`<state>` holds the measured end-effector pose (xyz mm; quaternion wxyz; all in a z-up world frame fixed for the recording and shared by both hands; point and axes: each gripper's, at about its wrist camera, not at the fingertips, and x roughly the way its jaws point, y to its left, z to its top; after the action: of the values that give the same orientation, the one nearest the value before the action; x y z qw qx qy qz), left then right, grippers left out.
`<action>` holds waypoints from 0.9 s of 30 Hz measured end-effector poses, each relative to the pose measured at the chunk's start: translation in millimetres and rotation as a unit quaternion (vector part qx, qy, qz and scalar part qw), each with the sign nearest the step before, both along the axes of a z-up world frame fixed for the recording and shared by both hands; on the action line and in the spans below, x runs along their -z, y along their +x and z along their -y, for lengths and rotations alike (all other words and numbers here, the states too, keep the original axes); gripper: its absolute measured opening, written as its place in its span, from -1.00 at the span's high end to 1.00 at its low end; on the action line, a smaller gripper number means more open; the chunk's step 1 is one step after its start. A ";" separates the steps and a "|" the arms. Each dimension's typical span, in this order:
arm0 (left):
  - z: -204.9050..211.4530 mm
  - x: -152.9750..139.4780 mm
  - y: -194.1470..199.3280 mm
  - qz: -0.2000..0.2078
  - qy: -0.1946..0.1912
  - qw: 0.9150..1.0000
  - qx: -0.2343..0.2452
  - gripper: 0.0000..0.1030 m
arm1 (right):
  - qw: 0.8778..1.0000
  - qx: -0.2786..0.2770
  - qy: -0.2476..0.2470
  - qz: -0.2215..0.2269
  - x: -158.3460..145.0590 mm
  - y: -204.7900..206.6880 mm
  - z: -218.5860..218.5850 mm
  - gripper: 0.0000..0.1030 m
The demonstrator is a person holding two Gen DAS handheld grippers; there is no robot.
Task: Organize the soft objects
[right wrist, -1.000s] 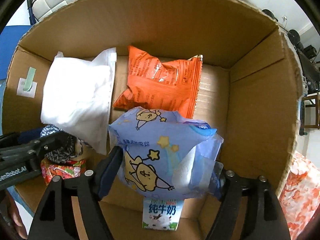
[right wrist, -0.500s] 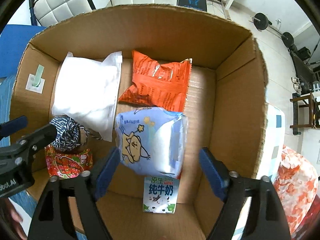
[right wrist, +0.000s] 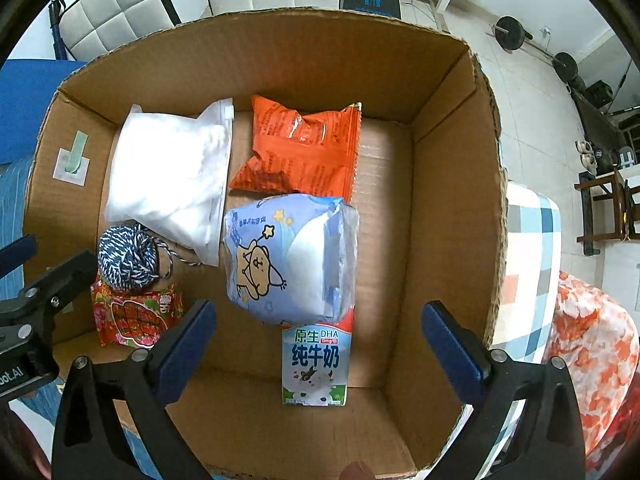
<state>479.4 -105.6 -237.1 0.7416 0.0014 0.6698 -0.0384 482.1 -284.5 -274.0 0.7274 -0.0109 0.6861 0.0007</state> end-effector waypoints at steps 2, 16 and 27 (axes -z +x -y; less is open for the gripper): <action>-1.3 -2.4 -2.7 0.001 -0.001 1.000 -0.001 -0.99 | 1.000 0.000 0.001 0.001 -1.6 -3.0 -0.2 -1.00; -8.7 -84.9 -60.7 0.089 -0.013 0.996 0.003 -0.99 | 0.998 0.004 0.010 0.060 -69.2 -57.8 -1.5 -1.00; -21.1 -176.4 -151.6 0.168 -0.007 0.986 -0.002 -0.99 | 0.988 0.008 0.020 0.152 -168.3 -159.2 -1.1 -1.00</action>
<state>327.8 -84.4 -60.7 0.8439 0.0017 0.5350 -0.0405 322.9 -283.4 -105.7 0.8233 0.0093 0.5674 0.0067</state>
